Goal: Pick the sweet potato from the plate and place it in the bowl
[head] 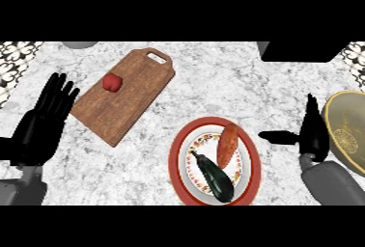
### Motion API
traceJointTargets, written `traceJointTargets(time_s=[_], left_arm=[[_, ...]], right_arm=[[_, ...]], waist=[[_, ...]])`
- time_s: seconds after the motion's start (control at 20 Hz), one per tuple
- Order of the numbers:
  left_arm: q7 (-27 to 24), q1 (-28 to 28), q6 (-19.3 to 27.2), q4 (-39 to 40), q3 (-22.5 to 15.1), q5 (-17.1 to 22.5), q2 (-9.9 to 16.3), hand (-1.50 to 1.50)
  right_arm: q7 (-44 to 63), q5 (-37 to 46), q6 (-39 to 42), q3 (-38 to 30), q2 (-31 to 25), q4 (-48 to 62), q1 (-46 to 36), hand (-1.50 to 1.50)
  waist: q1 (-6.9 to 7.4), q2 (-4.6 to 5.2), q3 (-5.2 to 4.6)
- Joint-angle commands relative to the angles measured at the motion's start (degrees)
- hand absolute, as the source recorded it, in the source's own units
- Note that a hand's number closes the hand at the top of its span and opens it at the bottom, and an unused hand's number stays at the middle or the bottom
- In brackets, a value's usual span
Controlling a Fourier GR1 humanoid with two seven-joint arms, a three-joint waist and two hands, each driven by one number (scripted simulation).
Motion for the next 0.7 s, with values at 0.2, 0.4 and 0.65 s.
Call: traceJointTargets(time_s=[0.2,0.4,0.65], left_arm=[[0.19,-1.40,0.01,0.38,-1.03,-0.70,-0.79,0.00],[-0.39,-0.41,-0.89,1.55,-0.04,0.11,-1.15,0.00],[-0.87,1.46,-3.69,0.43,2.77,1.60,1.00,0.00]], right_arm=[[22.77,-11.88,34.34,6.27,-2.23,-2.33,-8.47,-1.50],[38.35,-16.65,40.71,5.22,0.65,-7.70,-18.74,-1.50],[46.35,-18.63,40.81,5.57,2.43,-7.07,-23.21,-1.50]], waist=[[1.14,0.06,0.09],[0.29,-0.20,0.31],[0.07,-0.23,0.40]])
